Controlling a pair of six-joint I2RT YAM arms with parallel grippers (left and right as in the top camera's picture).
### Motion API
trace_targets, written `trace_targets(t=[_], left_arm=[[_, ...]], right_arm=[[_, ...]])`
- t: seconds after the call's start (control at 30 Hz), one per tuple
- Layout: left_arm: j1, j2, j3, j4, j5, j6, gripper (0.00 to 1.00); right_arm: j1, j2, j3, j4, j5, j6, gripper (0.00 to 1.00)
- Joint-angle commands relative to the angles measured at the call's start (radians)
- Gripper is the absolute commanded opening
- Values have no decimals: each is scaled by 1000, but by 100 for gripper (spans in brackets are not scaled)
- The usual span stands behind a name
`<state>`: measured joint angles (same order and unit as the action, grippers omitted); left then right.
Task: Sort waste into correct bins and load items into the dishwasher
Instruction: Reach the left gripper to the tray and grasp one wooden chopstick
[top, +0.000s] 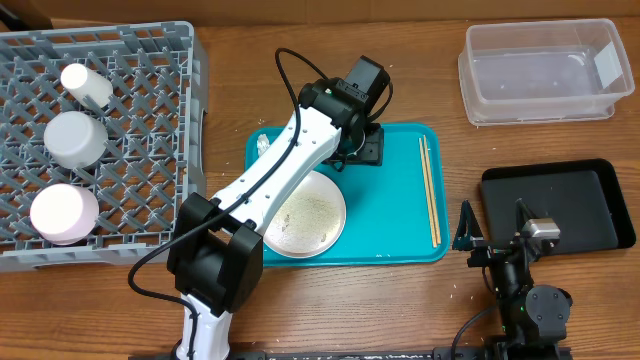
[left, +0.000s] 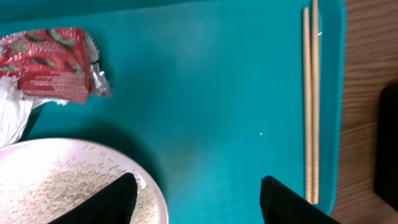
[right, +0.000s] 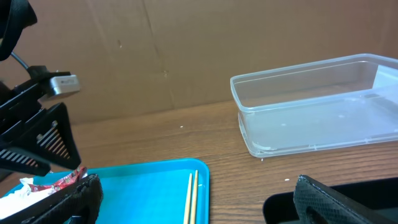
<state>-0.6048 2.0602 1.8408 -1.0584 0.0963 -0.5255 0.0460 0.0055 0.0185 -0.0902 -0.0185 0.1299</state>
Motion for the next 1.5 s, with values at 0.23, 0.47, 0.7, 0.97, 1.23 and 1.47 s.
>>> trace_targets(t=[0.23, 0.47, 0.7, 0.97, 1.23, 1.47], left_arm=[[-71, 58, 13, 213, 35, -133, 63], [-162, 103, 13, 344, -129, -72, 61], [-251, 152, 13, 435, -442, -73, 58], [-296, 233, 13, 571, -481, -84, 41], [-299, 278, 13, 576, -482, -134, 35], [-299, 290, 13, 535, -498, -248, 25]], right_arm=[[-2, -3, -10, 6, 6, -3, 100], [-2, -3, -10, 6, 6, -3, 100], [-2, -3, -10, 6, 6, -3, 100], [-2, -3, -10, 6, 6, -3, 100], [-2, -3, -10, 6, 6, -3, 100], [-2, -3, -10, 6, 6, -3, 100]])
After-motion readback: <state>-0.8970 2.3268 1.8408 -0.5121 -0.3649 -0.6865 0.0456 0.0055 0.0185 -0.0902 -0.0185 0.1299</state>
